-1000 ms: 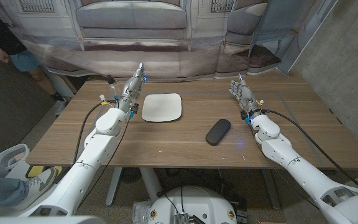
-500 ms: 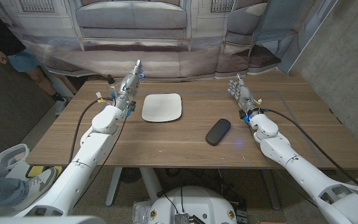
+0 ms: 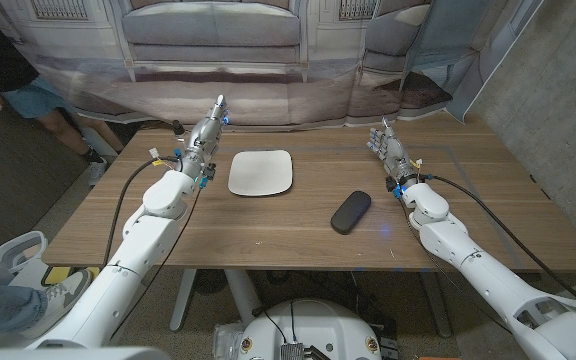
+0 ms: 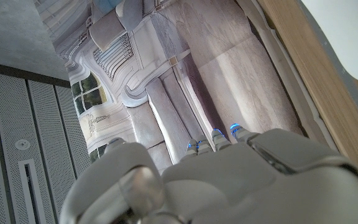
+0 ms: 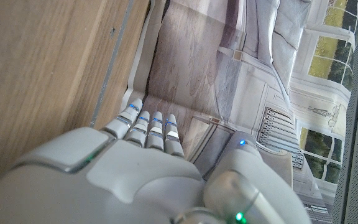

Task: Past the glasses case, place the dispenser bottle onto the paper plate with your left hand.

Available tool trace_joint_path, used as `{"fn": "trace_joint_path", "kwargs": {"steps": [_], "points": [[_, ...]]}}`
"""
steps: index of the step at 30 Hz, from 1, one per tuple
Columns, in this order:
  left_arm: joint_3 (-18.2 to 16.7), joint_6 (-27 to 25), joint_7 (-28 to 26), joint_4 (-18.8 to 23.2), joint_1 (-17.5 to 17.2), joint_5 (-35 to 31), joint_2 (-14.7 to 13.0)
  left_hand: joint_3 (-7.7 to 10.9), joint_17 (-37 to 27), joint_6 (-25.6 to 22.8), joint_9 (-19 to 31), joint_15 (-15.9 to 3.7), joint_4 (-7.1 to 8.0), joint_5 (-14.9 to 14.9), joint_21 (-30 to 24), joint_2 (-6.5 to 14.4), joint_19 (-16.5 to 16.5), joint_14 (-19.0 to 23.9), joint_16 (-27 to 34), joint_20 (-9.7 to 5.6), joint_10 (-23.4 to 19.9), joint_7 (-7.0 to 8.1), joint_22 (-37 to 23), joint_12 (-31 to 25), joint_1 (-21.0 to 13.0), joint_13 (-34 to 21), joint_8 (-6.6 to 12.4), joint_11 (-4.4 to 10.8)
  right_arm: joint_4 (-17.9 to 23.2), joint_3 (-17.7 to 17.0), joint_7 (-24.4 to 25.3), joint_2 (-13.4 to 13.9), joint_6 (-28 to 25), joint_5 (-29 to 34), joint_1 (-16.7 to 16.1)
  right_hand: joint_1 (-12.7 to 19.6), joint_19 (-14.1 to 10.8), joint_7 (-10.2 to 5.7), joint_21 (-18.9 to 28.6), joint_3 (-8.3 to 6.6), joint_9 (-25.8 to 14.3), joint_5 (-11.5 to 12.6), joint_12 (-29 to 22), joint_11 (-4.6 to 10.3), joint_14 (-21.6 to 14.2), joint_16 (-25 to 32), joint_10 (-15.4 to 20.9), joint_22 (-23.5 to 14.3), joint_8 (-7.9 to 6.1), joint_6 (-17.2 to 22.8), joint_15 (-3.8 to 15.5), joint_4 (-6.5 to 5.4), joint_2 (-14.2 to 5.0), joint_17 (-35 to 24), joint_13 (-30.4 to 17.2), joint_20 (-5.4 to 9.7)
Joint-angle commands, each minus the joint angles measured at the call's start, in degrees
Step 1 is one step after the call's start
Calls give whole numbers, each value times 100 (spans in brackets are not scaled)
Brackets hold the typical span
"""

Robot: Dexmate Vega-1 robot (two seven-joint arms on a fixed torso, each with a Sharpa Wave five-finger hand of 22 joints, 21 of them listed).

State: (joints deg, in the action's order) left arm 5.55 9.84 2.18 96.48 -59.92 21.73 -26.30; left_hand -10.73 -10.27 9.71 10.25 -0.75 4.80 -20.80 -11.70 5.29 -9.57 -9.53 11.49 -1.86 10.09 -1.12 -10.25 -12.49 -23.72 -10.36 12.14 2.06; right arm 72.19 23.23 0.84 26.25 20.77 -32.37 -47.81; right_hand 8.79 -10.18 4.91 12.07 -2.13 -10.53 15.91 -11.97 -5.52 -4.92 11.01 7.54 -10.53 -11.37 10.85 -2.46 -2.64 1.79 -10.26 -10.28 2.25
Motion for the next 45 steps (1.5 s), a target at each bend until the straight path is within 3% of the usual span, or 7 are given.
{"fn": "trace_joint_path", "kwargs": {"steps": [1,15,36,45], "points": [[-77,103,-54,237,-236,27,-134,-25,-15,117,26,-6,-33,-28,-4,-16,-658,-195,-13,-273,79,36,-15,6,-74,-16,-2,6,200,-44,82,93,-21,11,-140,-10,-6,-8,-5,38,-10,-20,3,-15,-23,-13,9,-17,6,18,-26,3,-44,-30,-12,73],[-262,130,-194,445,-441,33,-333,-34,-16,81,27,-11,-46,-23,7,-8,-680,-197,-28,-271,80,49,-17,23,-109,-17,-7,1,295,-36,161,112,-139,28,-174,-8,-18,-19,-4,45,-11,-24,-6,-2,-51,-5,38,-18,3,34,-24,6,-51,-31,-14,75],[-403,262,-163,366,-399,110,-465,-51,-17,25,27,-30,-63,-16,8,2,-679,-177,-37,-259,52,58,-19,34,-158,-18,-15,21,185,21,218,15,-218,50,-81,-2,-46,-30,1,61,-12,-33,-12,-3,-89,1,69,-20,4,48,-22,14,-57,-33,-15,62],[-568,211,-282,580,-594,123,-551,-56,-17,5,26,-30,-69,-13,7,6,-675,-171,-39,-255,48,57,-19,39,-174,-18,-16,23,86,51,180,-26,-201,64,-9,-2,-54,-28,2,65,-12,-35,-16,4,-91,-1,84,-21,4,51,-21,15,-59,-33,-16,58]]}}
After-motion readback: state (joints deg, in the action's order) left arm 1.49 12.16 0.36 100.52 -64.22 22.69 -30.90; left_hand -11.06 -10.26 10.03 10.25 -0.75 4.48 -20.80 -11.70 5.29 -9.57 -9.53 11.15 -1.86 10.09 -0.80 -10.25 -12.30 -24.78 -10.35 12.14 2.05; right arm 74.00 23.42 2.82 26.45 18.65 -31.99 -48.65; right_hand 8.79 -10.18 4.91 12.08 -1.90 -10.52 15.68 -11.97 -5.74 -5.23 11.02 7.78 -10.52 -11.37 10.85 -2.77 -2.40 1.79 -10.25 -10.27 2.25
